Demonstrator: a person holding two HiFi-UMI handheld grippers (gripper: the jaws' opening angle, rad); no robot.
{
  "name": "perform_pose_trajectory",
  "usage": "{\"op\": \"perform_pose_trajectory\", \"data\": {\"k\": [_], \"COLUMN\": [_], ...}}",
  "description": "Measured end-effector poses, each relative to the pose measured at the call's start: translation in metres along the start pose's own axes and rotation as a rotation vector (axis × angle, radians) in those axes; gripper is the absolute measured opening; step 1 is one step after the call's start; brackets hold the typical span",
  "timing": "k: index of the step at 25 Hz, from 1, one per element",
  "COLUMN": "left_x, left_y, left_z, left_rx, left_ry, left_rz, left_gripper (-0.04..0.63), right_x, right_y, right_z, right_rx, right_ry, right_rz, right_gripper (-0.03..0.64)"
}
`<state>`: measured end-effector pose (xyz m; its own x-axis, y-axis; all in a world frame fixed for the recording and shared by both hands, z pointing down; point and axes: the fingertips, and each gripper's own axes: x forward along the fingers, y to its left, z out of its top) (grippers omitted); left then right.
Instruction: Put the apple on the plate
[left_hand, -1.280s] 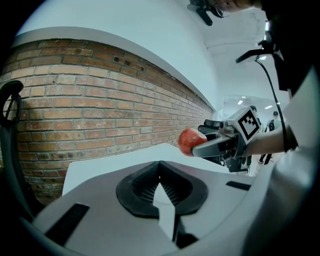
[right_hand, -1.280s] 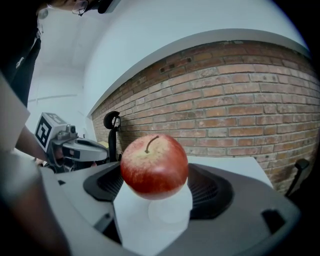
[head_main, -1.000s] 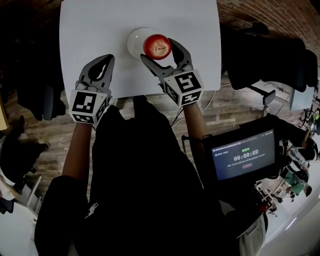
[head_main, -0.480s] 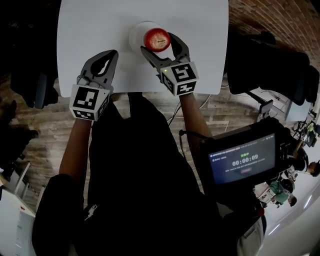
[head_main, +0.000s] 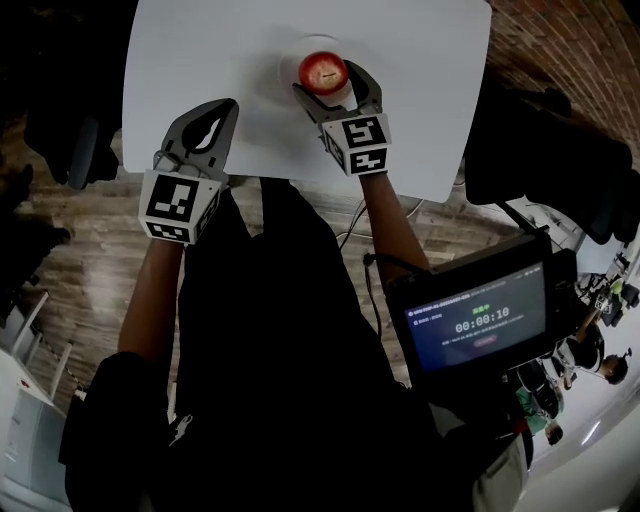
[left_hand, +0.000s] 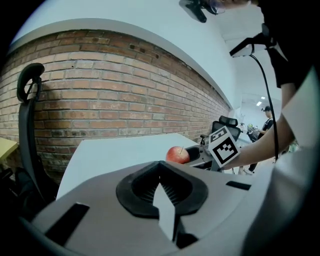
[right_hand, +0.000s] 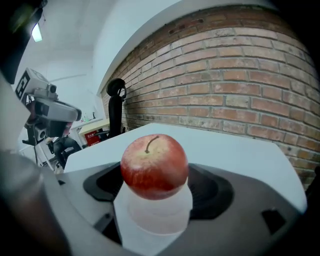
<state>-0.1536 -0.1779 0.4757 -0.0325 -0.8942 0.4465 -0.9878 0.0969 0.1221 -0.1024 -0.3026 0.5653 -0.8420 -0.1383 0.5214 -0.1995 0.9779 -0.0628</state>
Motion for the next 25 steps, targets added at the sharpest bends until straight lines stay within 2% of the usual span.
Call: {"op": "perform_pose_trajectory", "data": {"k": [6,25], "left_x": [-0.008,-0.009], "left_y": [0.005,0.016], "left_z": [-0.003,-0.009], "left_rx": [-0.037,-0.032], "left_ry": [0.008,0.027], "left_rz": [0.029,0.024], "left_gripper": [0.006,0.006], "right_x": [0.014,0.033], "right_y": [-0.005,0.001], "right_z": [-0.008,-0.031], "right_rx": [-0.008,-0.053], "right_ry": [0.016,0.087], "right_rz": [-0.021,-0.04], "right_gripper": [0.395,0.396]}}
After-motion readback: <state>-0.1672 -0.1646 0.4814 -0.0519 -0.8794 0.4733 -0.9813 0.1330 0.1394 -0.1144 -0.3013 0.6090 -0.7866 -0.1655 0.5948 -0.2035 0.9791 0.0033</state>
